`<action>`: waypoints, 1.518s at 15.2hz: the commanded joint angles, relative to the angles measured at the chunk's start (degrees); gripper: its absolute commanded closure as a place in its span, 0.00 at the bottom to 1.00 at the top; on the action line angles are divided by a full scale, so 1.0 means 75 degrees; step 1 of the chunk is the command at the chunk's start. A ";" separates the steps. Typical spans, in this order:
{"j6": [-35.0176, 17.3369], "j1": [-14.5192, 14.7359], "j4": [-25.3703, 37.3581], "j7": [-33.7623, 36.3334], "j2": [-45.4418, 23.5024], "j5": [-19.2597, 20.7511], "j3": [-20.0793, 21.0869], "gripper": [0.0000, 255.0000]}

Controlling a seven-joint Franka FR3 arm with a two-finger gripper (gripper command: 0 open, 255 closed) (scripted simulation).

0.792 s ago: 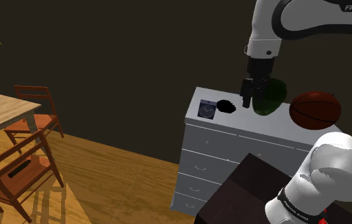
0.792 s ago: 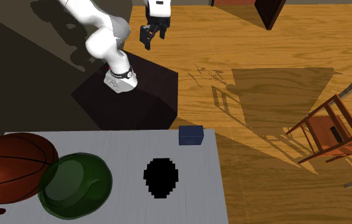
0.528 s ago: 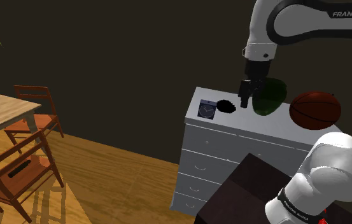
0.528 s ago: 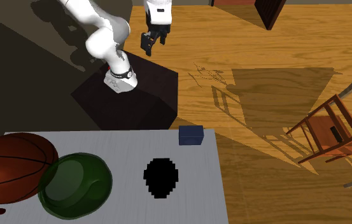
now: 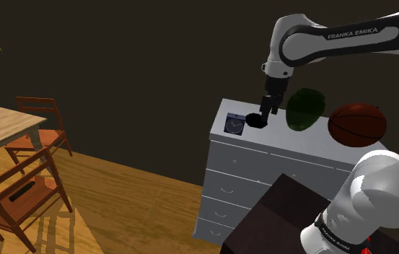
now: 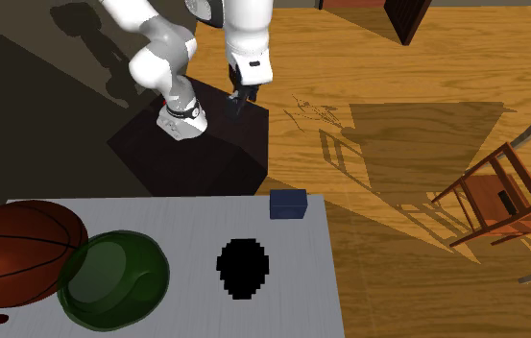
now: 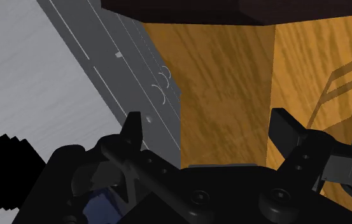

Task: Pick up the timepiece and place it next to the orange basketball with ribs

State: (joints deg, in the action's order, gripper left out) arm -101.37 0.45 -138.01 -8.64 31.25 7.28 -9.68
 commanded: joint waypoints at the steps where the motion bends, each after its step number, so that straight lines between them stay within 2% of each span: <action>1: -0.0485 -0.0001 0.0112 -0.0451 -0.0469 0.0082 -0.0265 0.00; 5: -0.1321 0.0045 0.0497 -0.1312 -0.1478 0.0060 -0.0731 0.00; 9: -0.2040 0.0110 0.1063 -0.2231 -0.2583 -0.0187 -0.1132 0.00; 14: -0.2707 0.0107 0.2019 -0.3470 -0.4058 -0.0818 -0.1450 0.00; 18: -0.3013 -0.0039 0.2988 -0.4460 -0.5272 -0.1475 -0.1501 0.00; 23: -0.3391 -0.0085 0.2857 -0.4571 -0.5532 -0.1606 -0.1460 0.00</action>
State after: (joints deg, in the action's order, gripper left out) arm -126.04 -0.14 -116.43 -42.71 -9.62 -4.45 -20.71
